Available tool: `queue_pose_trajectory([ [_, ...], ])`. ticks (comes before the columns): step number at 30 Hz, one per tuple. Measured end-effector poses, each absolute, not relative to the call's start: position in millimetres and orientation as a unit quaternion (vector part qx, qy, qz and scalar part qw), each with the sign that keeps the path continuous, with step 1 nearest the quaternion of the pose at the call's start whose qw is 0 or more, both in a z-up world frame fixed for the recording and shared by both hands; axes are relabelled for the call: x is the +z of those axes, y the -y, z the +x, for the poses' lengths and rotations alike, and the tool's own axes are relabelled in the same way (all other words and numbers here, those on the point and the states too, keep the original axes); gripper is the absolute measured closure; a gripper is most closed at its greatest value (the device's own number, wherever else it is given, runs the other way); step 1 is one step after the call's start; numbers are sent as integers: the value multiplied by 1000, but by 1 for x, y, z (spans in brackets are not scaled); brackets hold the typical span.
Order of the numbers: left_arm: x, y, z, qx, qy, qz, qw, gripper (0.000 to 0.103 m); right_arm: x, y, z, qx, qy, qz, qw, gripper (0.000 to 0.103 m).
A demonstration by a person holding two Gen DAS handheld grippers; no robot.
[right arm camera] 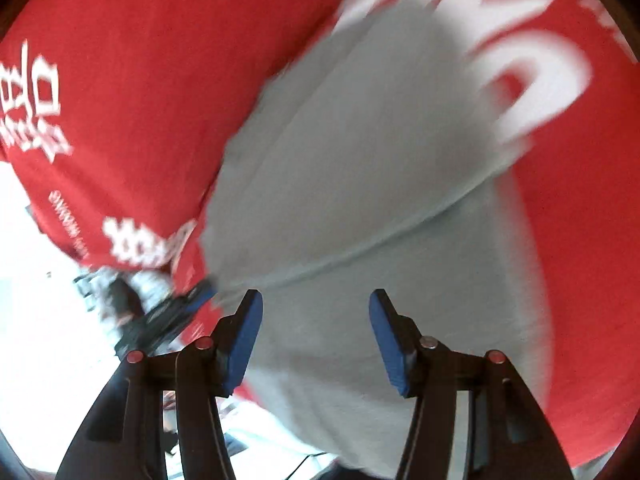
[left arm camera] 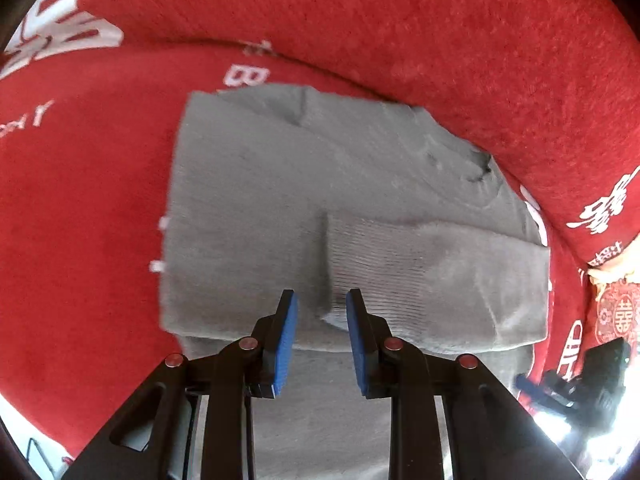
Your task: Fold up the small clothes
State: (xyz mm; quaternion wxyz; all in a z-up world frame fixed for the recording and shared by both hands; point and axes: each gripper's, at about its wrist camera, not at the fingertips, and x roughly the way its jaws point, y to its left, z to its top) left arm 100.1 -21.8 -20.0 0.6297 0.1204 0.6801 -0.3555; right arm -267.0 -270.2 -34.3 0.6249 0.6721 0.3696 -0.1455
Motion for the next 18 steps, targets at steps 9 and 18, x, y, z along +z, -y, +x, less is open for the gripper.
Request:
queue_pose_trajectory([
  [9,-20,34,98,-417,-718,55,554,44,-69,267,-236,-139,-259,765,572,94],
  [18,-12,27,99,-380,-687,173,595,44,-65,254,-218,-145,-364,711,584,90],
])
